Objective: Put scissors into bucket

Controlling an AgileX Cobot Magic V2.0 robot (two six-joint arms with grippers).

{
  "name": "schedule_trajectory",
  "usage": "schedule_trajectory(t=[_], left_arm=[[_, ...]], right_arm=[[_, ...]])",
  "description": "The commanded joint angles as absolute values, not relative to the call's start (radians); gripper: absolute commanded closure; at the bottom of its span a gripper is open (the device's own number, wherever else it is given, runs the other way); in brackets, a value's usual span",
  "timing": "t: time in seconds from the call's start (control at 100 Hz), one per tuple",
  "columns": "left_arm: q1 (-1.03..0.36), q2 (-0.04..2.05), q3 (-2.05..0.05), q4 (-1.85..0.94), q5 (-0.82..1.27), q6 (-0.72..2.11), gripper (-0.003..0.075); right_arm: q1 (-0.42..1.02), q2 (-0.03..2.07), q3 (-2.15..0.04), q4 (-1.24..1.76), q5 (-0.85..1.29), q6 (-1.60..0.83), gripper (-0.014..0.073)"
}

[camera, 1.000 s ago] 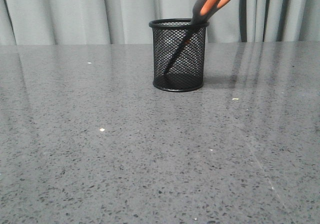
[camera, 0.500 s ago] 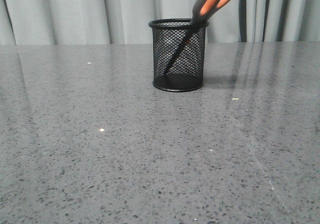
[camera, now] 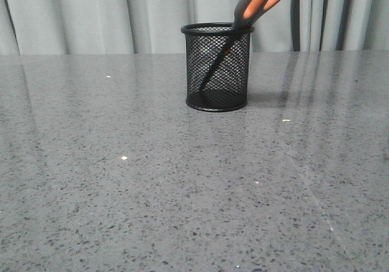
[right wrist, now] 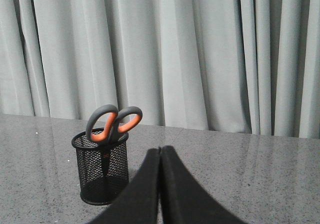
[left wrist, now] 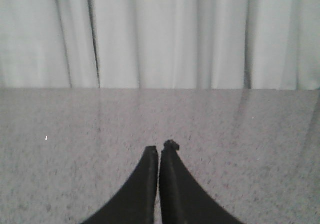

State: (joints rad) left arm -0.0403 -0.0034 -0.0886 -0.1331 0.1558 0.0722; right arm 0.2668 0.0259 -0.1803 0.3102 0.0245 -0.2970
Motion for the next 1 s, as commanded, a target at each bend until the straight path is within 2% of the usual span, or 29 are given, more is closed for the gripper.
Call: schedule_trajectory(t=[0.0,0.12,0.16,0.99], left_arm=[[-0.04,-0.027,-0.046,-0.024,0.057,-0.078,0.074],[-0.04,-0.03,0.044,-0.023,0.014,-0.097,0.074],[-0.04,-0.03,0.041,-0.023,0.062,-0.097,0.074],[-0.04,-0.03,0.041,-0.036,0.06,-0.095,0.074]], right_arm=[[0.261,0.035,-0.203,0.306,-0.053,-0.306,0.0645],[0.261,0.035,-0.203,0.306,-0.053,-0.306,0.0645],[0.261,0.035,-0.203,0.306,-0.053,-0.306,0.0645],[0.261,0.035,-0.203,0.306,-0.053,-0.306,0.0645]])
